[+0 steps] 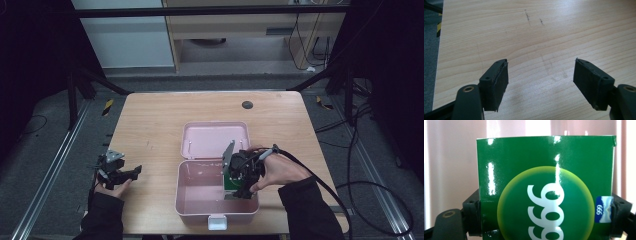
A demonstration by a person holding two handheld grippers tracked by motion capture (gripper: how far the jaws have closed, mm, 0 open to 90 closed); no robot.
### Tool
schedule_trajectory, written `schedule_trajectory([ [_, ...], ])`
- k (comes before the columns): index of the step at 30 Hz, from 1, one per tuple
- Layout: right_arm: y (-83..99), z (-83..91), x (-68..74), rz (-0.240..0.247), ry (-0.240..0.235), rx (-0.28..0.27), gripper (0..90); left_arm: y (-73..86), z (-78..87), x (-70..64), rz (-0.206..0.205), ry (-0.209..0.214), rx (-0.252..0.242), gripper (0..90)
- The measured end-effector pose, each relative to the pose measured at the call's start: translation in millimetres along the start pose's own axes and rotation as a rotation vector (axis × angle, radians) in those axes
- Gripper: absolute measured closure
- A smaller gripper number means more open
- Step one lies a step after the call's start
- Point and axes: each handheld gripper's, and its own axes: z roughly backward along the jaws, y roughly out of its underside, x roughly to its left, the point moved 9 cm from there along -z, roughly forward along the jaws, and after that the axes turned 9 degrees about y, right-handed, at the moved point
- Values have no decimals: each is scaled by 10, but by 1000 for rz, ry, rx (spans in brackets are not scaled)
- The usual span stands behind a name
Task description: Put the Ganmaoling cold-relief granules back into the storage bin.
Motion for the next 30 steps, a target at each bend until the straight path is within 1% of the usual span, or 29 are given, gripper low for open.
schedule_trajectory([
  [2, 1, -13, 0, 5, 1, 4, 155, -1, 2, 0, 0, 0, 0, 275],
  [3, -5, -47, 19, 10, -10, 10, 154, -2, 3, 0, 1, 0, -2, 275],
  [8, 3, -97, 23, 18, -9, 23, 151, 1, 3, -1, -1, -1, 0, 275],
  [12, 62, -204, 39, -4, -17, 15, 141, 0, 0, -3, -3, -2, 1, 275],
  [17, 108, -253, 44, -11, -26, 35, 132, 2, -5, -7, -3, -1, 2, 275],
  [20, 104, -209, 21, -25, -19, 1, 132, 6, -12, -7, -3, -1, 6, 275],
  [22, 102, -157, 2, -31, -4, -18, 132, 5, -12, -8, -3, -2, 5, 275],
  [23, 102, -157, 2, -31, -4, -18, 132, 5, -12, -8, -3, -2, 5, 275],
  [24, 83, -70, -38, -51, 24, -59, 138, 3, -9, -8, -3, -2, 4, 275],
  [25, 74, -35, -50, -67, 34, -75, 139, 3, -9, -8, -3, -3, 4, 275],
  [27, 58, 65, -101, -107, 68, -125, 157, 4, -10, -7, -3, -4, 4, 275],
  [29, 45, 161, -170, -151, 116, -197, 161, 3, -8, -7, -3, -4, 4, 276],
  [30, 51, 211, -208, -172, 143, -222, 166, 3, -7, -8, -2, -3, 4, 276],
])
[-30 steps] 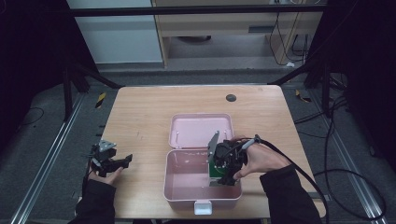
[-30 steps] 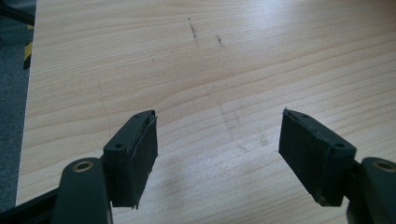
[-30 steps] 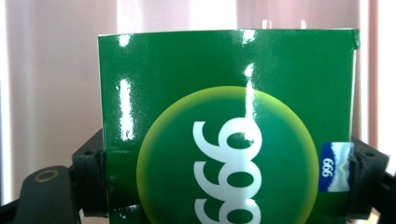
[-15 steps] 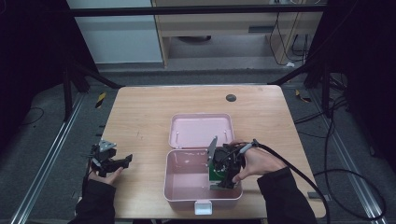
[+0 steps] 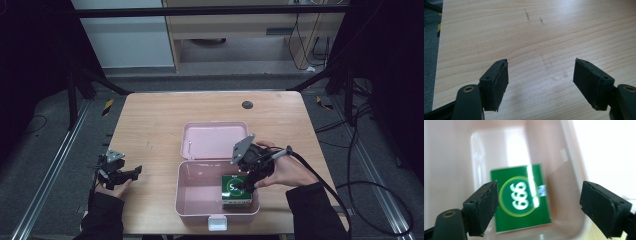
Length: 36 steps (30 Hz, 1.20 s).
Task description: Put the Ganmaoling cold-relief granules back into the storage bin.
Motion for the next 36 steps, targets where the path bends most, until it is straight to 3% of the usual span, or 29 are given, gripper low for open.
schedule_trajectory([
  [3, -21, 133, -113, -45, 78, -63, 150, 0, 2, 1, 1, 0, 0, 277],
  [4, -21, 133, -113, -45, 78, -63, 150, 0, 2, 1, 1, 0, 0, 277],
  [5, -23, 180, -150, -71, 106, -93, 153, 0, 2, 1, 1, 1, 0, 277],
  [6, -11, 286, -227, -146, 138, -164, 136, 1, 0, 2, 1, 0, 1, 277],
  [7, -11, 286, -227, -146, 138, -164, 136, 1, 0, 2, 1, 0, 1, 277],
  [8, 37, 360, -295, -197, 181, -208, 112, 2, 0, 4, 1, -1, 1, 277],
  [10, 127, 426, -384, -253, 242, -252, 82, 1, 1, 4, 1, -1, 1, 277],
  [13, 261, 481, -470, -319, 309, -281, 88, 0, 3, 6, 2, -2, 0, 278],
  [14, 332, 506, -508, -354, 339, -297, 86, 0, 3, 7, 2, -3, 0, 278],
  [15, 489, 559, -573, -435, 391, -333, 86, 0, 4, 7, 3, -3, 0, 278],
  [20, 934, 600, -701, -664, 496, -424, 87, -5, 7, 5, 4, -6, -4, 304],
  [23, 1211, 513, -738, -753, 539, -415, 88, -3, 0, 3, 5, -7, 0, 323],
  [24, 1211, 513, -738, -753, 539, -415, 88, -3, 0, 3, 5, -7, 0, 329],
  [25, 1384, 421, -753, -812, 562, -415, 102, 1, -3, 4, 5, -7, 3, 336],
  [27, 1509, 327, -754, -857, 564, -384, 98, 7, -5, 16, 5, -11, 6, 345],
  [32, 1798, 120, -777, -899, 613, -297, 99, 16, 8, 49, 11, -21, 2, 367],
  [36, 2001, -33, -769, -895, 639, -211, 91, 31, -3, 72, 14, -29, 6, 366],
])
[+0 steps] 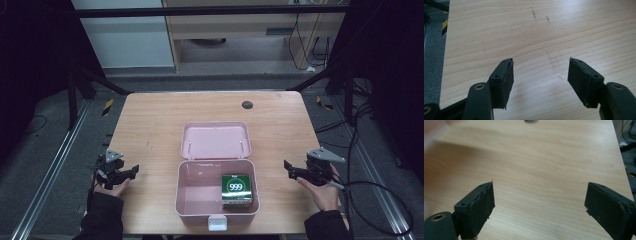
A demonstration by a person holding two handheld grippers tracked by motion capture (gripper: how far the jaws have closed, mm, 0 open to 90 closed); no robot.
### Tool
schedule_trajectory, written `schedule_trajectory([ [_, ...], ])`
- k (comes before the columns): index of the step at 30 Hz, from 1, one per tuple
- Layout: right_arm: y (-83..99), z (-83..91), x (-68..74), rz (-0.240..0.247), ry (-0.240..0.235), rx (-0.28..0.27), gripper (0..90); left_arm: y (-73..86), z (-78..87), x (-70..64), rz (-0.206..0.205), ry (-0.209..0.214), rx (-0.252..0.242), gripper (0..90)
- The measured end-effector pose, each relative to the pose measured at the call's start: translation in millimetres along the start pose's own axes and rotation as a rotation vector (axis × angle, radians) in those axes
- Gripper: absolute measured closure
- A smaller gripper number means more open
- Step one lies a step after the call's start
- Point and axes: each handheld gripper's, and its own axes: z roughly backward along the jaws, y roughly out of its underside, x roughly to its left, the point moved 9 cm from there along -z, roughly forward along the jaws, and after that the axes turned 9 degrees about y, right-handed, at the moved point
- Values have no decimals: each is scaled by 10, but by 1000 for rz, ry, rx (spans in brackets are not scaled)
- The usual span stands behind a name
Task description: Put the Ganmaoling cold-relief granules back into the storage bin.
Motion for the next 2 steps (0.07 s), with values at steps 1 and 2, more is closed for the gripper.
schedule_trajectory([
  [1, 0, 0, 0, 0, 0, 0, 91, 0, 0, 0, 0, 0, 0, 362],
  [2, 49, -29, -15, 1, 8, 16, 90, 4, -5, 4, -1, -3, 2, 362],
])
